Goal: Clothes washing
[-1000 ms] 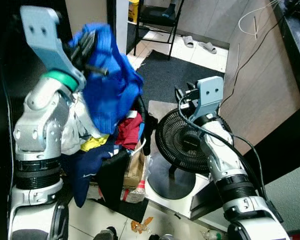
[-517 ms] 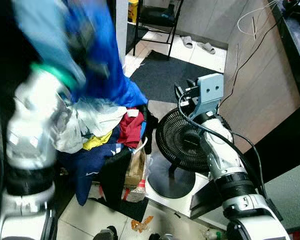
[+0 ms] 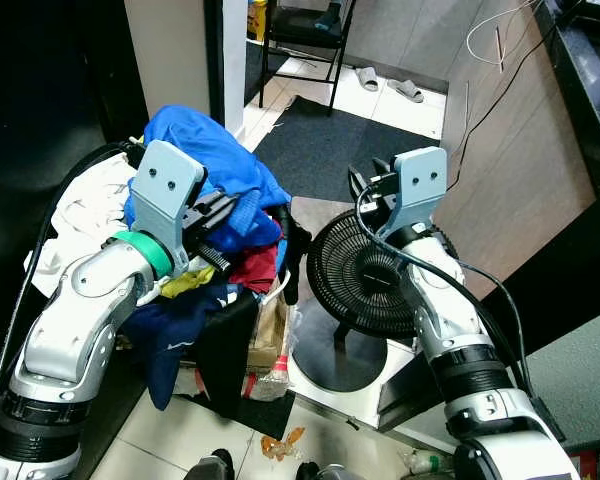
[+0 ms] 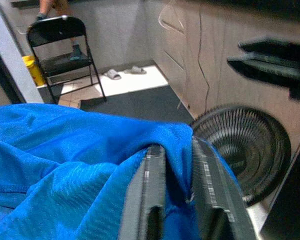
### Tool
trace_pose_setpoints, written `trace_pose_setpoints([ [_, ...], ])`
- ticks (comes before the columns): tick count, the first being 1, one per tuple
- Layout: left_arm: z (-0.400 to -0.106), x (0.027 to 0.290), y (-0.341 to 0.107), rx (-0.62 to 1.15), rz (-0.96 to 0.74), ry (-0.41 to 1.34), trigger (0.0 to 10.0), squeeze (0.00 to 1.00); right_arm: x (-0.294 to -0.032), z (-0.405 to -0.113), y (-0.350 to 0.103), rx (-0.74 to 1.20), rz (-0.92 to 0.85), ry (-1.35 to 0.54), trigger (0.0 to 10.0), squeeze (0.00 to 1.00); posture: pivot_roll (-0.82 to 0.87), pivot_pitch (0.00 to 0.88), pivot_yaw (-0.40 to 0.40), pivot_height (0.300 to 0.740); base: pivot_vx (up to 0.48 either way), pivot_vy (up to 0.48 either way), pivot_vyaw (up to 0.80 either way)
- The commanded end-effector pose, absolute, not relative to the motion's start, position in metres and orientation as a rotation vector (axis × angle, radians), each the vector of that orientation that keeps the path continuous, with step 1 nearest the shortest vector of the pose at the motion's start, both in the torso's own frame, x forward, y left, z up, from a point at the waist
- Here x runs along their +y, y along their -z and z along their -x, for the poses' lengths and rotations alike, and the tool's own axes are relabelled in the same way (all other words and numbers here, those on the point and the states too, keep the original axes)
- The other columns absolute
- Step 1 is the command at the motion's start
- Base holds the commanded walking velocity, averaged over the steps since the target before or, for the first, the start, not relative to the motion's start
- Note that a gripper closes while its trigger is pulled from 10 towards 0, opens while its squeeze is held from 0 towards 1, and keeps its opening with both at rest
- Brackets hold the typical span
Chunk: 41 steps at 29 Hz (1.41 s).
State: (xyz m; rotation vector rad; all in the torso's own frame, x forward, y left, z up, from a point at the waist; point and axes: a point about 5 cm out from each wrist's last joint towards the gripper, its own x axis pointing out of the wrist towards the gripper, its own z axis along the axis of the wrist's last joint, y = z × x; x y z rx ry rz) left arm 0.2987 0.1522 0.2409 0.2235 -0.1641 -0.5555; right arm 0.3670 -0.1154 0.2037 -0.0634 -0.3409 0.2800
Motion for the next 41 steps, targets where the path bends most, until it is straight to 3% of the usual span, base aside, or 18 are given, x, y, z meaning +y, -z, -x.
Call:
trace_pose_setpoints([
  [1, -0.298, 0.153, -0.238, -0.150, -0.189, 0.545, 10.0, 1.00, -0.118, -0.366, -0.200, -0.330, 0.066, -0.279, 10.0, 0.00, 0.07, 0.060, -0.065, 0.740, 0.000, 0.000, 0.00],
  [14, -0.303, 0.134, -0.248, -0.197, -0.244, 0.545, 10.0, 1.00, -0.118, -0.366, -0.200, -0.328, 0.068, -0.280, 10.0, 0.00, 0.06, 0.064, -0.065, 0.740, 0.000, 0.000, 0.00],
  [15, -0.308, 0.131, -0.247, -0.182, -0.290, 0.518, 10.0, 0.76, -0.118, -0.366, -0.199, -0.327, 0.068, -0.280, 10.0, 0.00, 0.06, 0.065, -0.066, 0.740, 0.000, 0.000, 0.00],
  [16, -0.308, 0.131, -0.247, -0.182, -0.290, 0.518, 10.0, 0.76, -0.118, -0.366, -0.199, -0.327, 0.068, -0.280, 10.0, 0.00, 0.06, 0.065, -0.066, 0.740, 0.000, 0.000, 0.00],
  [17, -0.318, 0.132, -0.246, -0.158, -0.323, 0.454, 10.0, 0.00, -0.117, -0.366, -0.200, -0.328, 0.067, -0.280, 10.0, 0.00, 0.06, 0.065, -0.066, 0.740, 0.000, 0.000, 0.00],
  [20, -0.341, 0.138, -0.243, -0.088, -0.396, 0.310, 10.0, 0.00, -0.117, -0.367, -0.201, -0.329, 0.066, -0.281, 10.0, 0.00, 0.06, 0.064, -0.066, 0.740, 0.000, 0.000, 0.00],
  [28, -0.339, 0.135, -0.231, -0.018, -0.454, 0.364, 10.0, 0.00, -0.119, -0.366, -0.200, -0.328, 0.066, -0.276, 10.0, 0.00, 0.06, 0.069, -0.063, 0.740, 0.000, 0.000, 0.00],
  [41, -0.353, 0.153, -0.203, 0.101, -0.573, 0.300, 10.0, 0.00, -0.115, -0.367, -0.201, -0.328, 0.062, -0.285, 10.0, 0.00, 0.06, 0.073, -0.066, 0.740, 0.000, 0.000, 0.00],
])
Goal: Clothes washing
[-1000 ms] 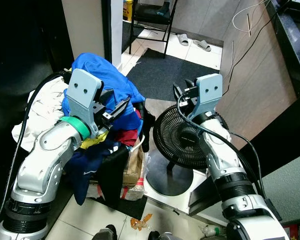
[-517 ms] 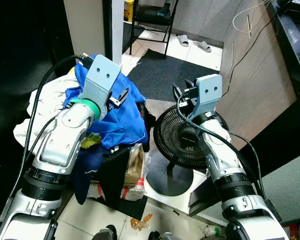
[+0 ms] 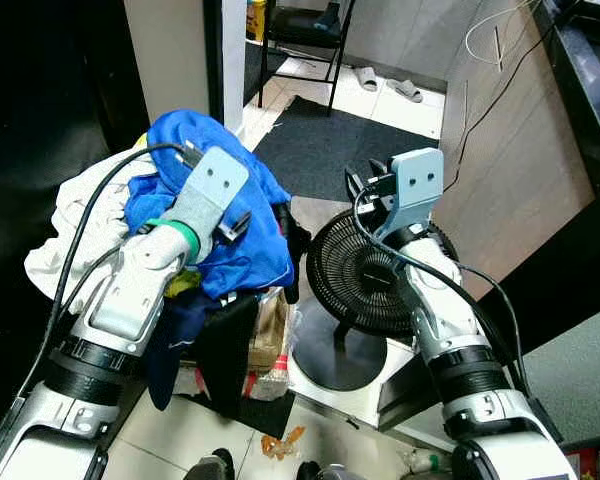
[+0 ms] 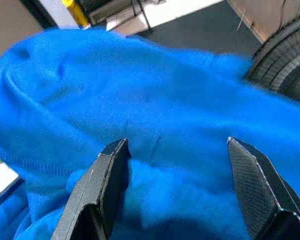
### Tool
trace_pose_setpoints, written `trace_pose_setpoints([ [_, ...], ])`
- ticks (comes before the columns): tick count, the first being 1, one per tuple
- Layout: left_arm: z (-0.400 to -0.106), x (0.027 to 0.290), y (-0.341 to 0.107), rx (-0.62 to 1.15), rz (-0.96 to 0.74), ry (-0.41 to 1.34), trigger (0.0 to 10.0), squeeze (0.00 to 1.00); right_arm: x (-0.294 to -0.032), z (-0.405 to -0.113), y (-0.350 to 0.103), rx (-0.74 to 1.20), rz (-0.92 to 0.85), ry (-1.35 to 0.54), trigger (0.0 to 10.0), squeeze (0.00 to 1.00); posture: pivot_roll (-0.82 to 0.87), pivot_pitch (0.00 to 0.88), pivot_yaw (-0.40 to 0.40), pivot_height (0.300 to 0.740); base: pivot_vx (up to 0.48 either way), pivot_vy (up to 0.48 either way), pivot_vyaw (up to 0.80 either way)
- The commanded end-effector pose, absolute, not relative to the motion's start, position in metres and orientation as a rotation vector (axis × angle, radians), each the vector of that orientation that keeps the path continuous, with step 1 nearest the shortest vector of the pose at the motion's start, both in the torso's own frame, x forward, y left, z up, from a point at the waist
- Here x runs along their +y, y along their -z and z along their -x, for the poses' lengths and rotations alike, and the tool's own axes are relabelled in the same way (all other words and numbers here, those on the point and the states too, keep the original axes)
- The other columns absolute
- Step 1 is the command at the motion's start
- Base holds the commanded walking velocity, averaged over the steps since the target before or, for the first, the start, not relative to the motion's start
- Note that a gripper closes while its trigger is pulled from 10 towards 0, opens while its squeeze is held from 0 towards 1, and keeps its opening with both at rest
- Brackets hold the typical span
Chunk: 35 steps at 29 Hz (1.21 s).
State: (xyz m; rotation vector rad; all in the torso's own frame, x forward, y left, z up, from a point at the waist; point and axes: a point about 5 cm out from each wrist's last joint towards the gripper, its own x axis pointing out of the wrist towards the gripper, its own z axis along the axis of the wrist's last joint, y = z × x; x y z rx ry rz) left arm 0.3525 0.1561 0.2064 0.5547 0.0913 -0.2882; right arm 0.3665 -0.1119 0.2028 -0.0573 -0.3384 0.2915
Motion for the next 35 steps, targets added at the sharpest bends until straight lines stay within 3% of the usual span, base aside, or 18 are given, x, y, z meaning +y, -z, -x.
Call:
trace_pose_setpoints([
  [1, -0.353, 0.168, -0.190, 0.173, -0.592, 0.268, 10.0, 0.00, -0.117, -0.366, -0.200, -0.326, 0.064, -0.281, 10.0, 0.00, 0.06, 0.075, -0.066, 0.740, 0.000, 0.000, 0.00],
  [10, -0.344, 0.178, -0.180, 0.227, -0.554, 0.290, 10.0, 0.00, -0.119, -0.366, -0.199, -0.323, 0.067, -0.277, 10.0, 0.00, 0.06, 0.076, -0.065, 0.740, 0.000, 0.000, 0.00],
  [11, -0.339, 0.181, -0.177, 0.237, -0.534, 0.304, 8.8, 0.00, -0.118, -0.366, -0.199, -0.323, 0.067, -0.277, 10.0, 0.00, 0.07, 0.075, -0.066, 0.740, 0.000, 0.000, 0.00],
  [12, -0.339, 0.181, -0.177, 0.237, -0.534, 0.304, 8.8, 0.00, -0.118, -0.366, -0.199, -0.323, 0.067, -0.277, 10.0, 0.00, 0.07, 0.075, -0.066, 0.740, 0.000, 0.000, 0.00],
  [13, -0.334, 0.184, -0.177, 0.233, -0.506, 0.313, 0.0, 0.00, -0.117, -0.366, -0.200, -0.325, 0.066, -0.279, 10.0, 0.00, 0.07, 0.075, -0.066, 0.740, 0.000, 0.000, 0.00],
  [31, -0.332, 0.183, -0.201, 0.124, -0.397, 0.303, 0.0, 0.00, -0.118, -0.367, -0.201, -0.330, 0.069, -0.279, 10.0, 0.00, 0.07, 0.062, -0.066, 0.740, 0.000, 0.000, 0.00],
  [35, -0.330, 0.178, -0.231, -0.004, -0.243, 0.305, 0.0, 0.00, -0.118, -0.367, -0.202, -0.332, 0.067, -0.279, 10.0, 0.00, 0.07, 0.061, -0.067, 0.740, 0.000, 0.000, 0.00],
])
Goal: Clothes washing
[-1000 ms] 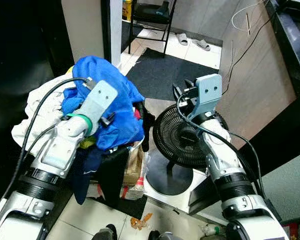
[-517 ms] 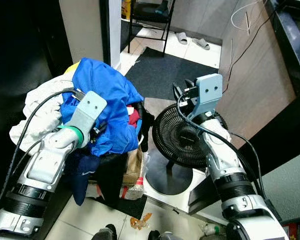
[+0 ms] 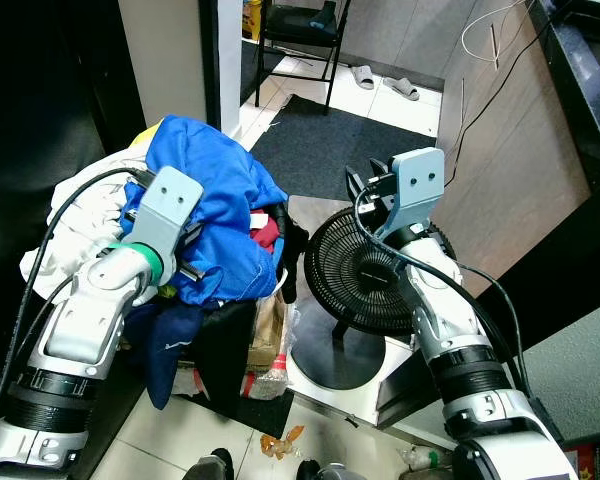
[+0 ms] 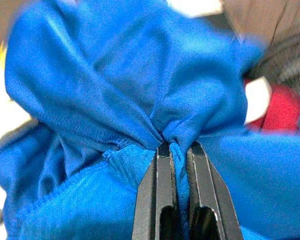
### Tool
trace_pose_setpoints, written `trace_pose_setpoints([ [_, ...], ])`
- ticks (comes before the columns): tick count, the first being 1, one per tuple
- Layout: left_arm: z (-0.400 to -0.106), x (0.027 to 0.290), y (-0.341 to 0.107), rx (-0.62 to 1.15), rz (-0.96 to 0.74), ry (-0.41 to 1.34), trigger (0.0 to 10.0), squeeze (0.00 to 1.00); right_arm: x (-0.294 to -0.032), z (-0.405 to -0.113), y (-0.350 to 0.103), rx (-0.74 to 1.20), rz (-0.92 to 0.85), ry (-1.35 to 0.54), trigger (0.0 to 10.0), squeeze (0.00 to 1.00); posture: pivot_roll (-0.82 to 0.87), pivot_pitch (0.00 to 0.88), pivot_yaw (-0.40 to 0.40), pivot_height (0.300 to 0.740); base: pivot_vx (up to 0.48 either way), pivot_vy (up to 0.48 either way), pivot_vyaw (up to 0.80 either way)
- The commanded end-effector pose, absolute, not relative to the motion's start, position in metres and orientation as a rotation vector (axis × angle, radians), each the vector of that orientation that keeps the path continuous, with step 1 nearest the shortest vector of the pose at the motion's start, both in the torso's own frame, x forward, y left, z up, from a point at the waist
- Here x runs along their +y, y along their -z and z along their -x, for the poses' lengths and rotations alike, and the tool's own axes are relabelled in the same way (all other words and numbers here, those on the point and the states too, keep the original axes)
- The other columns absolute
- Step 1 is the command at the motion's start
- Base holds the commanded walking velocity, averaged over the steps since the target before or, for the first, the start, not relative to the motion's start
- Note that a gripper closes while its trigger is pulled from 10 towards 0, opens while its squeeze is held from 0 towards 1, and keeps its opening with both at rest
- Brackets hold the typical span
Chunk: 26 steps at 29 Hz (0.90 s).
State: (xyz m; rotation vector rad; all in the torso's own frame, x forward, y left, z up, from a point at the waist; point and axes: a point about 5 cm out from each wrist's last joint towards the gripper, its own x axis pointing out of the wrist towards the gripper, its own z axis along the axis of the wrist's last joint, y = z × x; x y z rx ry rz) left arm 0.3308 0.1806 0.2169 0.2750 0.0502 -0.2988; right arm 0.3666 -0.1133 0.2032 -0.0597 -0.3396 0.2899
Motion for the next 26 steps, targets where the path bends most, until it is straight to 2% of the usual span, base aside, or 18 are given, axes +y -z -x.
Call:
trace_pose_setpoints([
  [1, -0.330, 0.178, -0.231, -0.004, -0.243, 0.305, 0.0, 0.00, -0.118, -0.367, -0.202, -0.332, 0.067, -0.279, 10.0, 0.00, 0.07, 0.061, -0.067, 0.740, 0.000, 0.000, 0.00],
  [2, -0.330, 0.178, -0.231, -0.004, -0.243, 0.305, 0.0, 0.00, -0.118, -0.367, -0.202, -0.332, 0.067, -0.279, 10.0, 0.00, 0.07, 0.061, -0.067, 0.740, 0.000, 0.000, 0.00],
  [3, -0.330, 0.177, -0.248, -0.083, -0.160, 0.296, 6.4, 0.00, -0.118, -0.367, -0.202, -0.331, 0.067, -0.279, 10.0, 0.00, 0.07, 0.061, -0.068, 0.740, 0.000, 0.000, 0.00],
  [4, -0.330, 0.177, -0.248, -0.083, -0.160, 0.296, 6.4, 0.00, -0.118, -0.367, -0.202, -0.331, 0.067, -0.279, 10.0, 0.00, 0.07, 0.061, -0.068, 0.740, 0.000, 0.000, 0.00],
  [5, -0.328, 0.173, -0.277, -0.221, -0.065, 0.290, 10.0, 0.00, -0.117, -0.367, -0.202, -0.331, 0.066, -0.280, 10.0, 0.00, 0.07, 0.061, -0.068, 0.740, 0.000, 0.000, 0.00],
  [6, -0.328, 0.173, -0.277, -0.221, -0.065, 0.290, 10.0, 0.00, -0.117, -0.367, -0.202, -0.331, 0.066, -0.280, 10.0, 0.00, 0.07, 0.061, -0.068, 0.740, 0.000, 0.000, 0.00],
  [8, -0.322, 0.166, -0.331, -0.456, 0.025, 0.282, 10.0, 0.00, -0.117, -0.367, -0.202, -0.332, 0.064, -0.280, 10.0, 0.00, 0.07, 0.064, -0.070, 0.740, 0.000, 0.000, 0.00],
  [9, -0.322, 0.166, -0.331, -0.456, 0.025, 0.282, 10.0, 0.00, -0.117, -0.367, -0.202, -0.332, 0.064, -0.280, 10.0, 0.00, 0.07, 0.064, -0.070, 0.740, 0.000, 0.000, 0.00],
  [10, -0.318, 0.163, -0.355, -0.557, 0.059, 0.269, 10.0, 0.00, -0.116, -0.367, -0.202, -0.333, 0.064, -0.280, 10.0, 0.00, 0.07, 0.063, -0.068, 0.740, 0.000, 0.000, 0.00],
  [11, -0.312, 0.160, -0.374, -0.651, 0.019, 0.250, 10.0, 0.00, -0.115, -0.367, -0.204, -0.339, 0.063, -0.281, 10.0, 0.00, 0.06, 0.061, -0.066, 0.740, 0.000, 0.000, 0.00],
  [12, -0.312, 0.160, -0.374, -0.651, 0.019, 0.250, 10.0, 0.00, -0.115, -0.367, -0.204, -0.339, 0.063, -0.281, 10.0, 0.00, 0.06, 0.061, -0.066, 0.740, 0.000, 0.000, 0.00],
  [13, -0.303, 0.154, -0.384, -0.724, -0.069, 0.246, 10.0, 0.00, -0.115, -0.366, -0.208, -0.356, 0.059, -0.280, 10.0, 0.00, 0.06, 0.061, -0.063, 0.740, 0.000, 0.000, 0.00],
  [14, -0.303, 0.154, -0.384, -0.724, -0.069, 0.246, 10.0, 0.00, -0.115, -0.366, -0.208, -0.356, 0.059, -0.280, 10.0, 0.00, 0.06, 0.061, -0.063, 0.740, 0.000, 0.000, 0.00],
  [16, -0.288, 0.144, -0.382, -0.770, -0.211, 0.254, 10.0, 0.00, -0.117, -0.363, -0.221, -0.404, 0.052, -0.275, 10.0, 0.00, 0.06, 0.066, -0.061, 0.740, 0.000, 0.000, 0.00],
  [21, -0.267, 0.133, -0.348, -0.668, -0.226, 0.273, 10.0, 0.00, -0.118, -0.358, -0.256, -0.514, 0.044, -0.279, 10.0, 0.00, 0.08, 0.065, -0.079, 0.740, 0.000, 0.000, 0.00],
  [26, -0.273, 0.132, -0.340, -0.645, -0.226, 0.257, 10.0, 0.00, -0.114, -0.357, -0.267, -0.550, 0.035, -0.298, 10.0, 0.00, 0.08, 0.056, -0.082, 0.740, 0.000, 0.000, 0.00],
])
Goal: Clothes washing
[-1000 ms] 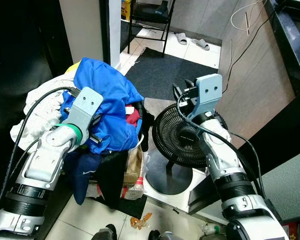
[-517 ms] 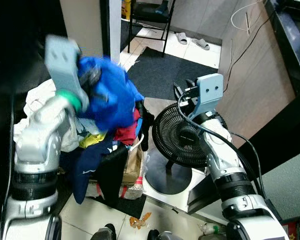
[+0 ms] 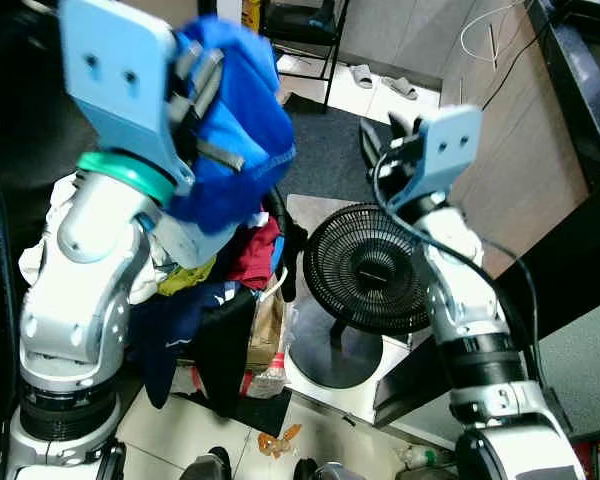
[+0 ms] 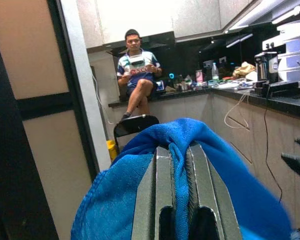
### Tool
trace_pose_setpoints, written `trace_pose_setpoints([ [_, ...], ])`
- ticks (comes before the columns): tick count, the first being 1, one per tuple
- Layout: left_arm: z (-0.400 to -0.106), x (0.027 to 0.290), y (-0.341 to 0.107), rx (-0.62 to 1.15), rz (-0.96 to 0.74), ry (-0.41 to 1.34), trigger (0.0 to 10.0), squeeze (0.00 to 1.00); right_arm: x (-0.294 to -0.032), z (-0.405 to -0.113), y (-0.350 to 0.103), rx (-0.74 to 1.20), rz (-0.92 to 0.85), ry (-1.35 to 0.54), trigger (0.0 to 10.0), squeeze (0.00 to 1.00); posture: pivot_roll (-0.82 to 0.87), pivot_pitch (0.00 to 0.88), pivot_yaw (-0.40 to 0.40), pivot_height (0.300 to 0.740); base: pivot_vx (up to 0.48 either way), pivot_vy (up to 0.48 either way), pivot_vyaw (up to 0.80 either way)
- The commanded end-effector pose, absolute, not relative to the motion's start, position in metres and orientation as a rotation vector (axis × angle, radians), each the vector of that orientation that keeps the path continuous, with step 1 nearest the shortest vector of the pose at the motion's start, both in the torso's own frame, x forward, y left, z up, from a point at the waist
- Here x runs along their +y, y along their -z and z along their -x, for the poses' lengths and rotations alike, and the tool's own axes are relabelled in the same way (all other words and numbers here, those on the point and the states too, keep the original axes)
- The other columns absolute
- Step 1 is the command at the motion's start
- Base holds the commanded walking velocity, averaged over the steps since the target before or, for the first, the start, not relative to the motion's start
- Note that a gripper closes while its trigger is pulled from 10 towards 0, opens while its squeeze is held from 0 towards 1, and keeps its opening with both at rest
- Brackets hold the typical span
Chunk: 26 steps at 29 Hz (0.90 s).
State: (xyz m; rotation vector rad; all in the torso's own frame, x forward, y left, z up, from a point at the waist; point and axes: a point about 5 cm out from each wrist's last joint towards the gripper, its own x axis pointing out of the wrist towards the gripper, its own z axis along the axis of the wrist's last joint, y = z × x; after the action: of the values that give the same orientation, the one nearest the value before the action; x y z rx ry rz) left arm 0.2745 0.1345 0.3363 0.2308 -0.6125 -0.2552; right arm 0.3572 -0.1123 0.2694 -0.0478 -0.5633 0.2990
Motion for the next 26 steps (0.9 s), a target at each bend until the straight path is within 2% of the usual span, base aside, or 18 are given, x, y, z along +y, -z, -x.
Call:
trace_pose_setpoints([
  [1, -0.273, 0.132, -0.340, -0.645, -0.226, 0.257, 10.0, 0.00, -0.114, -0.357, -0.267, -0.550, 0.035, -0.298, 10.0, 0.00, 0.08, 0.056, -0.082, 0.740, 0.000, 0.000, 0.00],
  [7, -0.288, 0.128, -0.335, -0.610, -0.207, 0.273, 10.0, 0.00, -0.116, -0.353, -0.264, -0.546, 0.026, -0.277, 10.0, 0.00, 0.06, 0.056, -0.039, 0.740, 0.000, 0.000, 0.00],
  [10, -0.294, 0.130, -0.331, -0.579, -0.259, 0.274, 10.0, 0.00, -0.121, -0.348, -0.259, -0.535, 0.006, -0.236, 10.0, 0.00, 0.07, 0.061, -0.008, 0.740, 0.000, 0.000, 0.00],
  [19, -0.300, 0.149, -0.340, -0.576, -0.286, 0.214, 10.0, 0.00, -0.118, -0.348, -0.253, -0.511, -0.030, -0.221, 10.0, 0.00, 0.09, 0.063, -0.006, 0.740, 0.000, 0.000, 0.00],
  [26, -0.302, 0.150, -0.339, -0.572, -0.276, 0.204, 10.0, 0.00, -0.119, -0.350, -0.255, -0.506, -0.037, -0.224, 10.0, 0.00, 0.10, 0.062, -0.009, 0.740, 0.000, 0.000, 0.00],
])
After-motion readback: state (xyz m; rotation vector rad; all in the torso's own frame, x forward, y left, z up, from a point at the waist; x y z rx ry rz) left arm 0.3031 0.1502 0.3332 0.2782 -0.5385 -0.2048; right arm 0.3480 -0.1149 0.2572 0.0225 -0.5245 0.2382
